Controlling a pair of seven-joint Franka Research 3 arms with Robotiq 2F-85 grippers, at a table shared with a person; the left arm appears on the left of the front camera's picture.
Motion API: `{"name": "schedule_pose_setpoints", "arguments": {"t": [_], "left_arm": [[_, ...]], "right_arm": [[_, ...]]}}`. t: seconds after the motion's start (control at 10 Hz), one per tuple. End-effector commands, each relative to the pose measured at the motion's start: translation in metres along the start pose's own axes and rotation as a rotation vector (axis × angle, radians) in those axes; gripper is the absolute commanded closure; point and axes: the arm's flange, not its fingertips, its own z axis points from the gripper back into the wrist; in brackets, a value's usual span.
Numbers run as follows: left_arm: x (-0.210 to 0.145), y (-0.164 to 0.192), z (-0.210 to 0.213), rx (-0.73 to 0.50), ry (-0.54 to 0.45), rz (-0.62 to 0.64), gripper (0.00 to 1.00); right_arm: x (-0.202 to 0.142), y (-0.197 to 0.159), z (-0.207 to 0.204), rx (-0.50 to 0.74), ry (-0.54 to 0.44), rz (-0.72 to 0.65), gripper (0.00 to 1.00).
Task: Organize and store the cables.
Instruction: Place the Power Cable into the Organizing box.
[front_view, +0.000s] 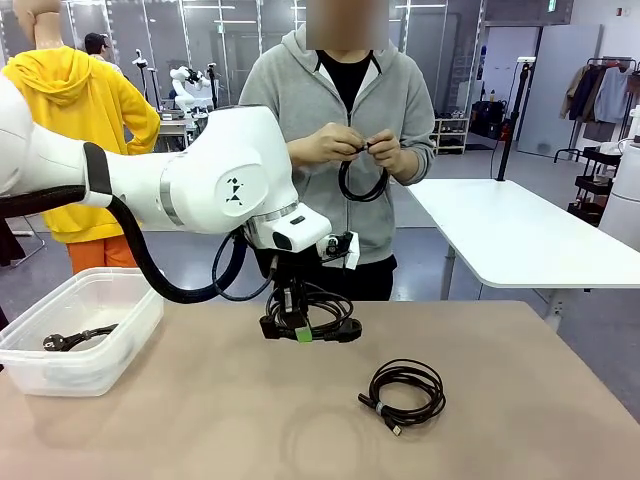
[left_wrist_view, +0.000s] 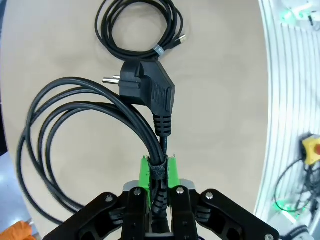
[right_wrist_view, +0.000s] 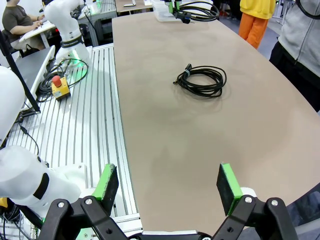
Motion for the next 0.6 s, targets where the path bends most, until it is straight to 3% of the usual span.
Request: {"name": "schedule_pose_setpoints", "arguments": {"t": [0.0, 0.2, 0.5], "left_arm": [[-0.025, 0.006, 0.023, 0.008, -0.029, -0.077, 0.85], [-0.089, 0.017, 0.066, 0.009, -0.085, -0.080, 0.85], [-0.182, 0.013, 0.102, 0.027, -0.025, -0.138, 0.85]], "right_arm": [[0.003, 0.001, -0.002, -0.014, -0.005, 0.002, 0.00], [0.003, 0.001, -0.002, -0.014, -0.005, 0.002, 0.00], [0.003, 0.001, -0.002, -0.014, -0.005, 0.002, 0.00]]}}
